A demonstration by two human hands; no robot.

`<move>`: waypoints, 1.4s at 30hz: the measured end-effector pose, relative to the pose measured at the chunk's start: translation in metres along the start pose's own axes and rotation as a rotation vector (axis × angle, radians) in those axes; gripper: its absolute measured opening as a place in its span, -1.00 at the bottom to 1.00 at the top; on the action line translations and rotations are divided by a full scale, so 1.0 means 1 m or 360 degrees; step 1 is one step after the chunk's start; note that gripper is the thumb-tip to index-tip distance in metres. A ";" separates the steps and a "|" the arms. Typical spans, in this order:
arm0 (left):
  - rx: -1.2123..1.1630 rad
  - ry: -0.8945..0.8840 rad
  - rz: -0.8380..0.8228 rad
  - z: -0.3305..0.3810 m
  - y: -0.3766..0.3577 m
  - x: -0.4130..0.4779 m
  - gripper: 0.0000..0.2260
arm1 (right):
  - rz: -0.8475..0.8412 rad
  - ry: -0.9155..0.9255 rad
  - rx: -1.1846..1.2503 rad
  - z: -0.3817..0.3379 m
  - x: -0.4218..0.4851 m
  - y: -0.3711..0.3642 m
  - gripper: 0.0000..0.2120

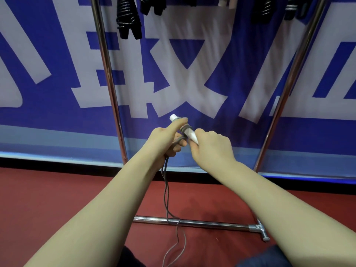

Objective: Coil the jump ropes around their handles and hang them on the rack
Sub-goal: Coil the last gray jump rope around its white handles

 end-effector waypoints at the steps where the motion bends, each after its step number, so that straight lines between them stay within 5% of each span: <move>1: 0.0059 -0.0014 0.0025 -0.001 0.002 0.000 -0.59 | 0.0085 0.0080 -0.0091 -0.008 -0.002 0.003 -0.87; 4: 0.0033 -0.0095 0.0047 -0.002 0.008 0.002 -0.58 | -0.0010 0.0024 -0.0465 -0.016 -0.001 -0.008 -0.63; 7: -0.0001 -0.0208 -0.0044 0.006 0.006 0.001 -0.61 | 0.0064 0.0000 -0.0347 -0.011 -0.002 -0.001 -0.68; 14: 0.0047 -0.0362 -0.0263 0.013 0.001 -0.001 -0.48 | -0.0851 -0.0446 0.1924 0.004 -0.018 -0.037 -0.66; 21: 0.0014 -0.0419 -0.0491 0.021 -0.012 -0.010 -0.56 | -0.1197 -0.0444 0.2602 -0.006 -0.023 -0.033 -0.47; 31: 0.0311 -0.0629 -0.0220 0.031 -0.010 -0.013 -0.48 | -0.0826 -0.0568 0.2347 0.001 -0.014 -0.030 -0.64; 42: 0.0306 -0.0397 -0.0015 0.023 0.000 -0.001 -0.56 | -0.0359 -0.0563 0.1592 0.027 -0.003 -0.020 -0.63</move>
Point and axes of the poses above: each hand's wrist, its own x-axis towards the middle knuckle, its own y-axis out of the back of the hand, z = x × y, the point moved 8 cm from there along x, towards the middle knuckle, and after that the axes turned 13 degrees about -x, right-handed, at the moved point
